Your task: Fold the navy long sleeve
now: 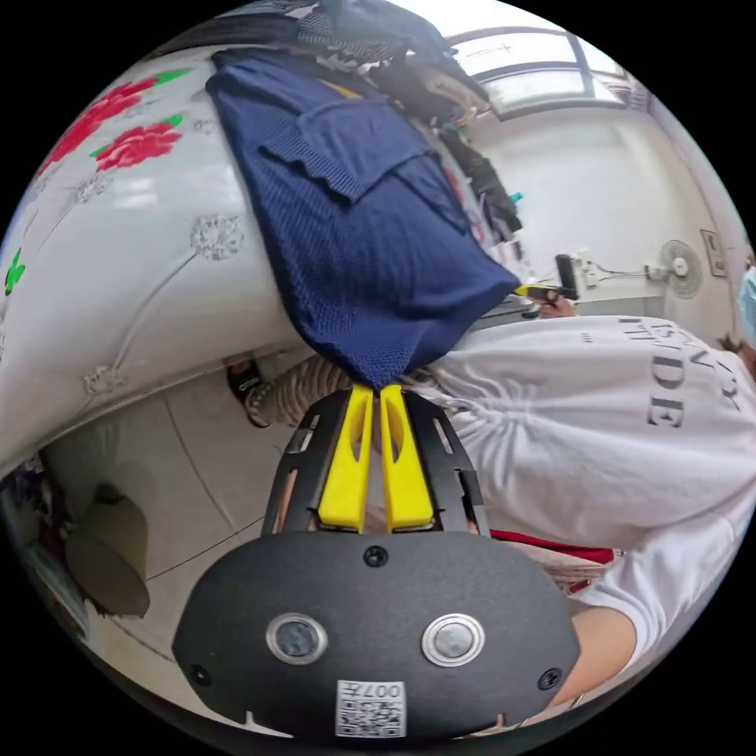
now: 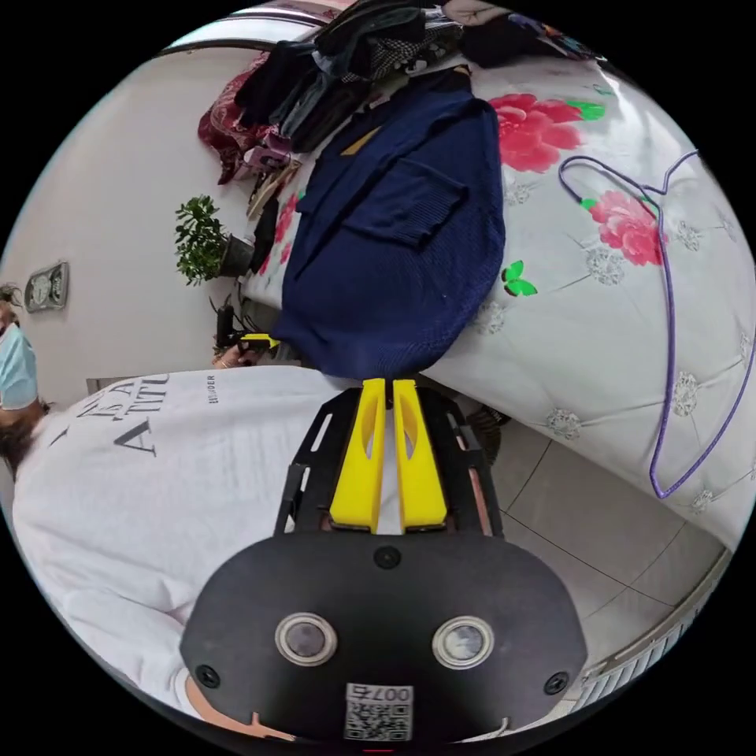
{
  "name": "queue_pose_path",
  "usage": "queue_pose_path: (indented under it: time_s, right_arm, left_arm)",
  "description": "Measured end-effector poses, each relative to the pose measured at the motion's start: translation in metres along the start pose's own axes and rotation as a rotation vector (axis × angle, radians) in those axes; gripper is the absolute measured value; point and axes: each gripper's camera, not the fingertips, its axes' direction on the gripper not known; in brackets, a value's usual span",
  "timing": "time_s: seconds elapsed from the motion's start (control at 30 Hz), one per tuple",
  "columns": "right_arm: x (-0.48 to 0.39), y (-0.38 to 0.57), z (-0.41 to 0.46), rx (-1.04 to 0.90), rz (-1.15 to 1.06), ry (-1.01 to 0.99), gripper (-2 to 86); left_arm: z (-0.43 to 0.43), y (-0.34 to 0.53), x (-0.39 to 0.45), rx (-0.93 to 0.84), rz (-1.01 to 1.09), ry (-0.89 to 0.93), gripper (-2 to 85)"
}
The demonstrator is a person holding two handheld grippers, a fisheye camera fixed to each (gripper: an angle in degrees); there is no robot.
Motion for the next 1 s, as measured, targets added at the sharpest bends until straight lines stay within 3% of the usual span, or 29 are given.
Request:
queue_pose_path:
  time_s: [0.17,0.27,0.37,0.43,0.53,0.67,0.83,1.0]
  right_arm:
    - [-0.014,-0.034,-0.072,0.184,-0.011,-0.229,-0.1]
    - [-0.015,-0.084,-0.1,0.314,0.004,-0.314,0.2]
    - [-0.022,-0.138,-0.111,0.465,0.056,-0.189,1.1]
    - [-0.024,-0.163,-0.106,0.461,0.109,-0.086,1.6]
    - [-0.032,-0.174,-0.094,0.428,0.127,0.019,2.5]
    - [-0.035,-0.159,-0.072,0.345,0.1,0.231,4.0]
    - [-0.024,-0.154,-0.044,0.224,0.117,0.332,5.5]
    - [-0.033,-0.165,-0.026,0.111,0.086,0.448,2.2]
  left_arm:
    - [-0.094,-0.006,-0.005,0.295,0.072,0.262,-0.7]
    - [-0.132,-0.037,-0.034,0.53,-0.037,0.307,-0.4]
    - [-0.14,-0.075,-0.068,0.773,-0.266,0.353,1.1]
    - [-0.136,-0.091,-0.078,0.817,-0.424,0.282,3.7]
    - [-0.139,-0.106,-0.073,0.796,-0.49,0.162,5.5]
    - [-0.142,-0.108,-0.056,0.628,-0.462,-0.105,6.3]
    - [-0.119,-0.122,-0.039,0.425,-0.364,-0.228,7.6]
    - [-0.099,-0.148,-0.033,0.297,-0.39,-0.367,1.0]
